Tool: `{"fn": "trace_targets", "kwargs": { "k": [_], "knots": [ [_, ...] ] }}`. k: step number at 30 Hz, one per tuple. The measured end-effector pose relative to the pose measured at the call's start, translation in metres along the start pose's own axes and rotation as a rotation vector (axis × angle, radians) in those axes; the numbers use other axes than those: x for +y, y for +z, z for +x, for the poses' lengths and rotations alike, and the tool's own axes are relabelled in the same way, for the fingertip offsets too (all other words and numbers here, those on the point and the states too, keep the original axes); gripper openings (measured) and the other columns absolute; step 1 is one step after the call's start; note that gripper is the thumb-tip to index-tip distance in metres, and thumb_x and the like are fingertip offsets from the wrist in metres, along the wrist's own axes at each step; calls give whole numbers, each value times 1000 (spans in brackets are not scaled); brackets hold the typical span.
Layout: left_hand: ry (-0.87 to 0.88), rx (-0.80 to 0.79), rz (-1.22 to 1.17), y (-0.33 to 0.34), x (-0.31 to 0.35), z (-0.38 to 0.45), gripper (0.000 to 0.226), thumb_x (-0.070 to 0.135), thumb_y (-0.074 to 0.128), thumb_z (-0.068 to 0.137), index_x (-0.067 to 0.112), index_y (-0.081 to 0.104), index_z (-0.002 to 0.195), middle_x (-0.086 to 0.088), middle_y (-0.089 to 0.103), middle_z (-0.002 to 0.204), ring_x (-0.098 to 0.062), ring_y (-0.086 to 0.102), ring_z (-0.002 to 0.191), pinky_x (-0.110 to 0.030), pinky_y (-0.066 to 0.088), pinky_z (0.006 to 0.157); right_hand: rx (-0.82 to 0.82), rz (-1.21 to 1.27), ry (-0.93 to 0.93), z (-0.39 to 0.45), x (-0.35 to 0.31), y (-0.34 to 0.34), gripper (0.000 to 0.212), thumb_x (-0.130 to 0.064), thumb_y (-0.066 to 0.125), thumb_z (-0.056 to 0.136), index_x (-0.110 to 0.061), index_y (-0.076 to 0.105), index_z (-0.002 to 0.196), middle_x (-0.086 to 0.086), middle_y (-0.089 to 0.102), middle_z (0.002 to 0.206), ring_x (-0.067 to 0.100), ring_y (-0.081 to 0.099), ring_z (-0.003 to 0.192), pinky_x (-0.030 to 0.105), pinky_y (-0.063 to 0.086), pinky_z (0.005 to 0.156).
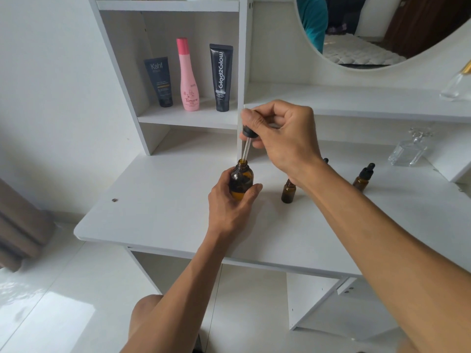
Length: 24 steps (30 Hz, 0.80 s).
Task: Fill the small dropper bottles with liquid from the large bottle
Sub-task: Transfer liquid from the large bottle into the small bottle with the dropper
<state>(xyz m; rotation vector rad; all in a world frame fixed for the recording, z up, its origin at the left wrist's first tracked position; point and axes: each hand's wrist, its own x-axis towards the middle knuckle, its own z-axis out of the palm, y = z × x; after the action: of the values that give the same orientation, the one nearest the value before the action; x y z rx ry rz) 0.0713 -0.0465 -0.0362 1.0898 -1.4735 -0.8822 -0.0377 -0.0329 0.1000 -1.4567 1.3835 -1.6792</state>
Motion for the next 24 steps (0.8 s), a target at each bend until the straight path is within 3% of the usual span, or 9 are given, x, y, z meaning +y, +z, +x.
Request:
{"fn": "trace_targets", "kwargs": {
  "k": [3,7,12,24],
  "knots": [
    [0,3,8,0,1,0,35,28,82,84,21,66,114,10,70,85,-11,67,74,-28,55,75,18,48,1,1,-8,-4,14,-21,77,88,-8,71,88,18,76,84,26,77,74,37,63,64],
    [-1,8,21,-1,2,0,35,29,82,84,20,66,114,10,70,85,-9,66,74,-24,52,74,65,115,13,4,-14,-10,13,-23,76,89,-11,70,85,14,76,85,24,78,74,41,64,68],
    [3,6,36,-1,1,0,33,31,82,84,21,66,111,9,69,84,-12,65,74,-29,54,75,131,144,15,8,-20,-25,22,-24,74,90,-3,70,96,16,75,92,23,78,73,38,64,67],
    [0,1,52,-2,1,-1,31,35,81,83,22,66,106,9,67,82,-19,66,78,-50,59,79,246,83,80,2,6,-78,20,-25,75,90,-7,70,95,14,75,91,22,78,74,30,62,66]
  ]
}}
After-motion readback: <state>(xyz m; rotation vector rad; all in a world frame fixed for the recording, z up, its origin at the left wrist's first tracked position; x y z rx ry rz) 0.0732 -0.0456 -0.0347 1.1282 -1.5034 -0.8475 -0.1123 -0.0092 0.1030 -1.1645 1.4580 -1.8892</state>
